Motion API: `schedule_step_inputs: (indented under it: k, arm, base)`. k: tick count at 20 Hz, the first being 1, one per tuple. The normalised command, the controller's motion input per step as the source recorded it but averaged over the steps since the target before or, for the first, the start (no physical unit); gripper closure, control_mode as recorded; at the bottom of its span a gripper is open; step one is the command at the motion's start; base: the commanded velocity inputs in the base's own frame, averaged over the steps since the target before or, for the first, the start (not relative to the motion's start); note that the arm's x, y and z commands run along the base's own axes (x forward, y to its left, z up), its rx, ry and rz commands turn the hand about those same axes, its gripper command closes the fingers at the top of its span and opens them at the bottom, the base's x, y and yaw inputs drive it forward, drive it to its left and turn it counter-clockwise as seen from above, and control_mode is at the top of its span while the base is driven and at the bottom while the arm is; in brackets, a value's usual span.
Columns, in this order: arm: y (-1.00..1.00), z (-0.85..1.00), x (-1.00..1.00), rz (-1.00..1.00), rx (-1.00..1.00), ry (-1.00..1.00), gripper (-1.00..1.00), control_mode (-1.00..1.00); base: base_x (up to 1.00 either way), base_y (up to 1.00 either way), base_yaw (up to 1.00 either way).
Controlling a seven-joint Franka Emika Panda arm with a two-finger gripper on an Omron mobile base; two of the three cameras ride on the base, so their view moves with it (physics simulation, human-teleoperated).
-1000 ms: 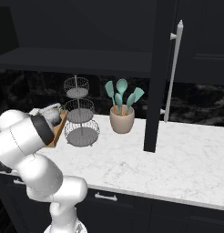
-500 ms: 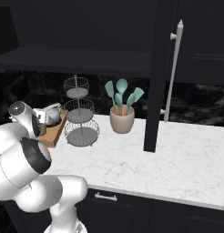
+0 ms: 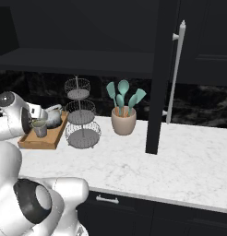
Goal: Pick the kettle from the counter and place it on the tray. Then pick the mug from the cabinet and place it on the tray. Then close the cabinet doors.
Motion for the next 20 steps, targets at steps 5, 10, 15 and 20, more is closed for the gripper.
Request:
schedule_step_inputs:
  k: [5, 10, 15, 20]
  arm:
    - [-0.36, 0.50, -0.60, 0.00, 0.00, 0.00, -1.00, -1.00]
    - [-0.31, 0.46, -0.56, 0.00, 0.00, 0.00, -1.00, -1.00]
    - [-0.18, 0.41, -0.46, 0.00, 0.00, 0.00, -1.00, -1.00]
    - [-0.20, 0.29, -0.51, 0.00, 0.00, 0.00, -1.00, -1.00]
  base:
    - [0.00, 0.00, 0.00]
    - [0.00, 0.00, 0.00]
    - [0.00, 0.00, 0.00]
    - [0.00, 0.00, 0.00]
